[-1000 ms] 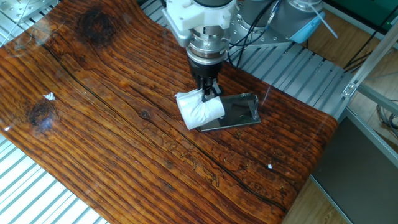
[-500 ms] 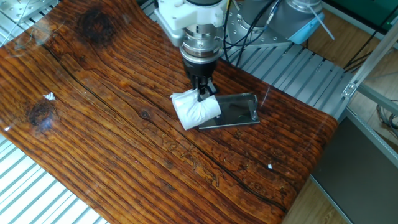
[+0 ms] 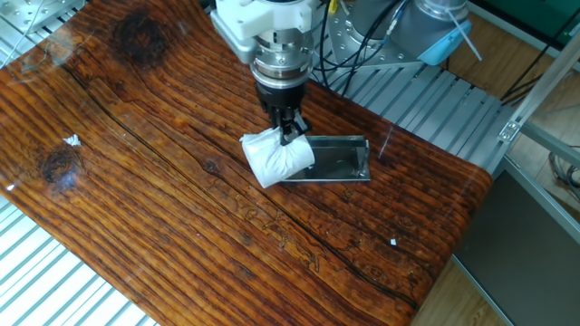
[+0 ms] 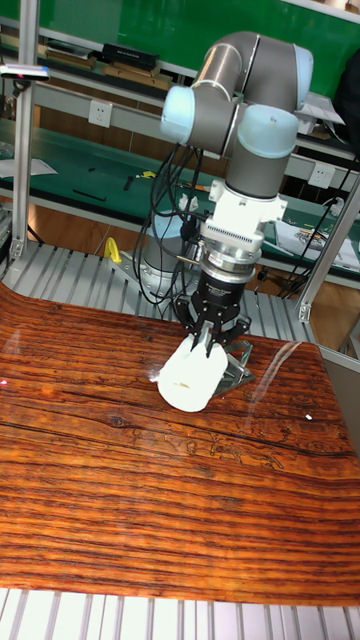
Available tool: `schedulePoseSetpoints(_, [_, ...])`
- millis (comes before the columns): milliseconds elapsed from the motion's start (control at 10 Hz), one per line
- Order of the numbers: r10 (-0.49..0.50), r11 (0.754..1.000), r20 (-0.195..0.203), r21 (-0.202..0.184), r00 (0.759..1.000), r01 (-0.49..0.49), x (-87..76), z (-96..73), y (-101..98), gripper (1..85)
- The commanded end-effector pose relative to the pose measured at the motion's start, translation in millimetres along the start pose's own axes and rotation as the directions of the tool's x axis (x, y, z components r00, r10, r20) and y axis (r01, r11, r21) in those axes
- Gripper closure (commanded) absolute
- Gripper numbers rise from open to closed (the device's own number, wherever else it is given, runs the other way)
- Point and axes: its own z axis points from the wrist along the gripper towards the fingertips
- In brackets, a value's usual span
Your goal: Take the roll of paper down from the shelf
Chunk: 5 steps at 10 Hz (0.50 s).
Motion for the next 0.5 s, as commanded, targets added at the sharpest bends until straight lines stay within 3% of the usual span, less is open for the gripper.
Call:
schedulePoseSetpoints(0, [-0.004,1.0,0.009,-0.026,1.0,0.005,-2.8,0.5,5.9,84.7])
schedulePoseSetpoints(400, [0.0,0.999,-0.003,-0.048,1.0,0.0,0.8,-1.2,0.9,84.7])
